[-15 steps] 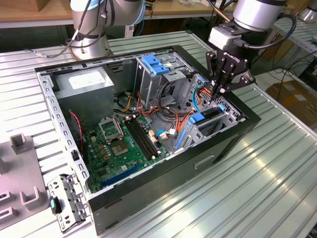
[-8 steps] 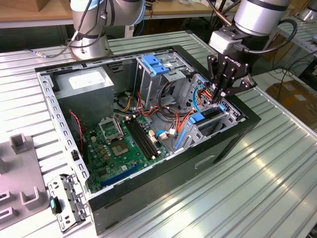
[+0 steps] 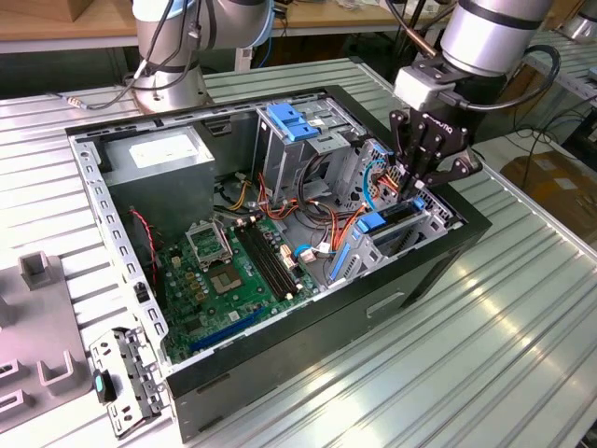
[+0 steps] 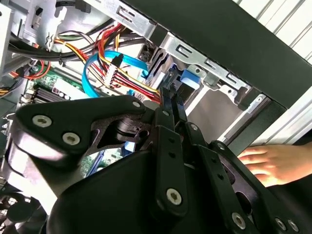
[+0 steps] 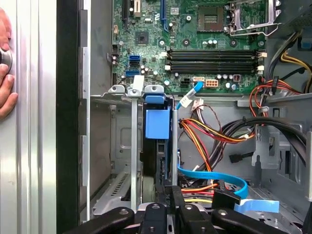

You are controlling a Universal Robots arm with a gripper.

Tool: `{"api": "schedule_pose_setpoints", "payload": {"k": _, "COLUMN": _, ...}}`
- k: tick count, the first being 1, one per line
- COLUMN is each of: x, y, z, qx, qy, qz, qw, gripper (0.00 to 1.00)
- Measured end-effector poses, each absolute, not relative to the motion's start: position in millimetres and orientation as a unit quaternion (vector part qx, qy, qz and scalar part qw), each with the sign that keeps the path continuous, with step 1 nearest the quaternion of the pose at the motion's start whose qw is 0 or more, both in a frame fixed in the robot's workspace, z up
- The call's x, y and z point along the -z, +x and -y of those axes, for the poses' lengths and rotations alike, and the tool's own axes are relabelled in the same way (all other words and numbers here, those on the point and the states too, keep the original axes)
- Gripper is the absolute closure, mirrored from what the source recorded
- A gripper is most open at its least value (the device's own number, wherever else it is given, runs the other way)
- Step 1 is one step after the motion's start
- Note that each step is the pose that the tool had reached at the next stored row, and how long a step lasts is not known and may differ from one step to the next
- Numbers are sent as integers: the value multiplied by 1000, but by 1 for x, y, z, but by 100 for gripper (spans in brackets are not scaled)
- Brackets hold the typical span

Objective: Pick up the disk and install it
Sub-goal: 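Insert the first disk wire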

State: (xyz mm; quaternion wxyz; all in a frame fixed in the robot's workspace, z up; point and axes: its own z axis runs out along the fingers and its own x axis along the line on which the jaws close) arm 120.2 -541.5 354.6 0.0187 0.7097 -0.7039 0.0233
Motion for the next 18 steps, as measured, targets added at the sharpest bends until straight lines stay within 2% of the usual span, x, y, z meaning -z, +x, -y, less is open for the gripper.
{"api": "schedule_pose_setpoints", "payload": {"k": 18, "x": -348, "y": 119, "z": 543, "qx": -23, "qy": 710, "qz": 704, "qw": 19, "gripper": 84}}
